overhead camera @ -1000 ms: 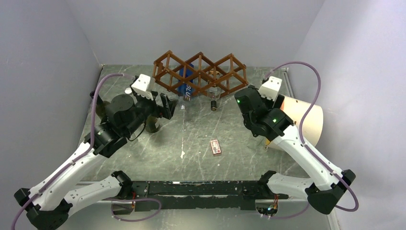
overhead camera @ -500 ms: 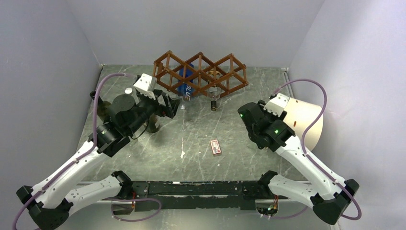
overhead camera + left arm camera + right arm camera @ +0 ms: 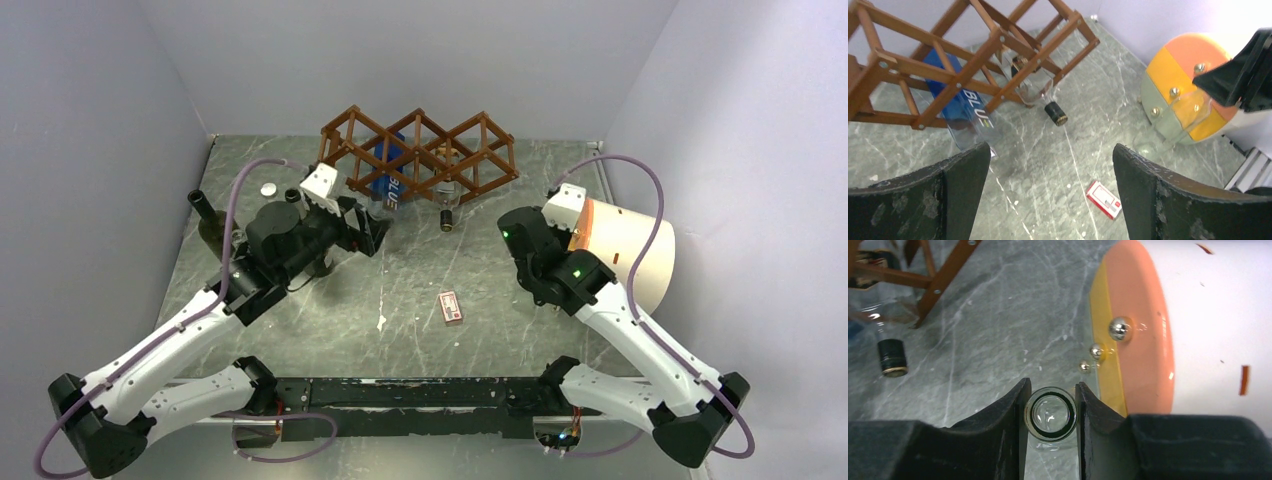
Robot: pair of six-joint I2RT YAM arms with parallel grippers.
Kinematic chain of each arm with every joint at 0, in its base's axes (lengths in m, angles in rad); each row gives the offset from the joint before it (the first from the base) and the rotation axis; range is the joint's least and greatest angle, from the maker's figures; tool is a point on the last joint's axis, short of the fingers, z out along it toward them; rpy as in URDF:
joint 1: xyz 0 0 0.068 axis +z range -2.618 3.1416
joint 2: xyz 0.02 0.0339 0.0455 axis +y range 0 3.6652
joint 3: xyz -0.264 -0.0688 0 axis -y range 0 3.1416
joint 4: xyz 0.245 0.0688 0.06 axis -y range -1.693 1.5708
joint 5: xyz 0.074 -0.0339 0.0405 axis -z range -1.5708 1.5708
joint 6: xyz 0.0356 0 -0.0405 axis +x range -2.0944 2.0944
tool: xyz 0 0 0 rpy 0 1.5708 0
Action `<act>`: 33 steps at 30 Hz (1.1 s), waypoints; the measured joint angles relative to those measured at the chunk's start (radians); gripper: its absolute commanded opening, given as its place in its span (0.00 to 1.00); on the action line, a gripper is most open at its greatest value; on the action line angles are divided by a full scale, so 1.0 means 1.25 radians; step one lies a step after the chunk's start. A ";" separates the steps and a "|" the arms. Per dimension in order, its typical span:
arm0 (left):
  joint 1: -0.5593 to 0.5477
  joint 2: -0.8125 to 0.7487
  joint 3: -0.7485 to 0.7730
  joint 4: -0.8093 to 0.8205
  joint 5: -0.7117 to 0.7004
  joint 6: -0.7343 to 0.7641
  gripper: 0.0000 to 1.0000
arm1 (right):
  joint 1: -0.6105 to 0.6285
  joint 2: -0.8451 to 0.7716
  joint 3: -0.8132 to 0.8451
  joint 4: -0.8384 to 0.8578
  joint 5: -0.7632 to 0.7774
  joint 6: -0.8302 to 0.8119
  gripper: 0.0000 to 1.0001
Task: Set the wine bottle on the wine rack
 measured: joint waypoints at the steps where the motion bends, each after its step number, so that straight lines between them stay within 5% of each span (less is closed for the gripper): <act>1: 0.000 0.000 -0.014 0.010 0.007 0.000 0.96 | 0.000 -0.002 0.001 0.018 -0.018 -0.027 0.00; 14: -0.002 0.052 -0.191 0.250 0.239 0.023 0.99 | -0.001 -0.020 0.006 0.270 -0.338 -0.248 0.00; 33: -0.098 0.333 -0.237 0.526 0.300 0.107 0.99 | -0.001 0.007 0.011 0.423 -0.666 -0.225 0.00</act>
